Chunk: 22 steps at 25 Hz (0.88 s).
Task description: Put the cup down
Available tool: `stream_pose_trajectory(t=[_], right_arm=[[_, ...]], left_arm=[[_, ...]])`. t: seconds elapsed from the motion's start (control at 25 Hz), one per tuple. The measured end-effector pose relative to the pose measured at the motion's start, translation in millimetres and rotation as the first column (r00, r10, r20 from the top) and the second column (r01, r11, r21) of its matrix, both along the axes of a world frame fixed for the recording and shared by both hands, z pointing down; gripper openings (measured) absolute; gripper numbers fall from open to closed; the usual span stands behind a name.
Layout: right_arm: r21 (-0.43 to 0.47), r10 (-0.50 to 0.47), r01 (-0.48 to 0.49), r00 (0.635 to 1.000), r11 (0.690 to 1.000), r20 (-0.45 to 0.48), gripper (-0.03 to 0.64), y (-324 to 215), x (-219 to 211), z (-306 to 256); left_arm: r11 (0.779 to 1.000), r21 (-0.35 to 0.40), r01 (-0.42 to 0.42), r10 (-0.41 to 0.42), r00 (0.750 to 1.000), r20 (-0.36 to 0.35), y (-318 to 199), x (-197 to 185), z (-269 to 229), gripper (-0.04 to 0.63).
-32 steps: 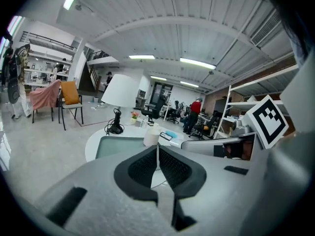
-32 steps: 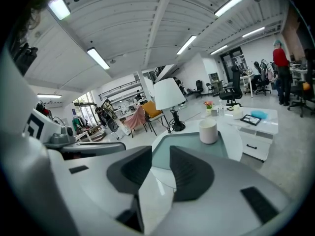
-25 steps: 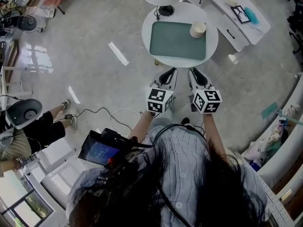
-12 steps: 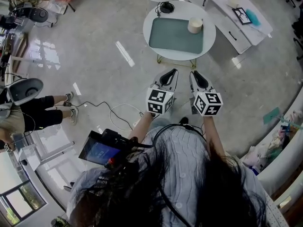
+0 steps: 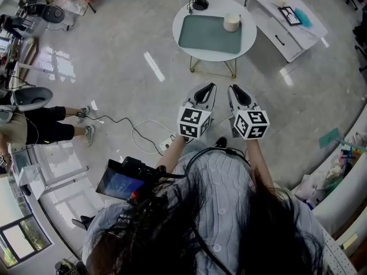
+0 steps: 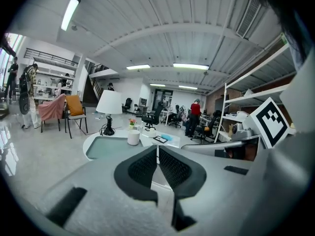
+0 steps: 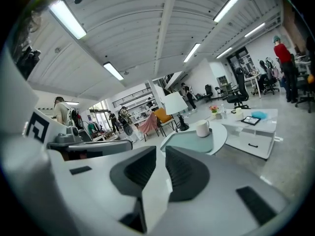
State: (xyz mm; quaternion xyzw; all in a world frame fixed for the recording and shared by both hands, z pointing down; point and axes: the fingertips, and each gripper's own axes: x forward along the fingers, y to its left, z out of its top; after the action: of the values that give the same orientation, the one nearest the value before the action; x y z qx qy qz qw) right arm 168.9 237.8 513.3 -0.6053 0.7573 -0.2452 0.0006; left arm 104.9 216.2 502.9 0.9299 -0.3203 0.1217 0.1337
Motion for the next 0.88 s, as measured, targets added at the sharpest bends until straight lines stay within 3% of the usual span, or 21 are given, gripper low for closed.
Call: stream_pose_trajectory(t=[0.88], right_arm=[[0.05, -0.155, 0.157, 0.987, 0.986, -0.045, 0.067, 88, -46, -12]], left_arm=[[0.99, 0.018, 0.139, -0.139, 0.99, -0.018, 87, -47, -2, 0.017]])
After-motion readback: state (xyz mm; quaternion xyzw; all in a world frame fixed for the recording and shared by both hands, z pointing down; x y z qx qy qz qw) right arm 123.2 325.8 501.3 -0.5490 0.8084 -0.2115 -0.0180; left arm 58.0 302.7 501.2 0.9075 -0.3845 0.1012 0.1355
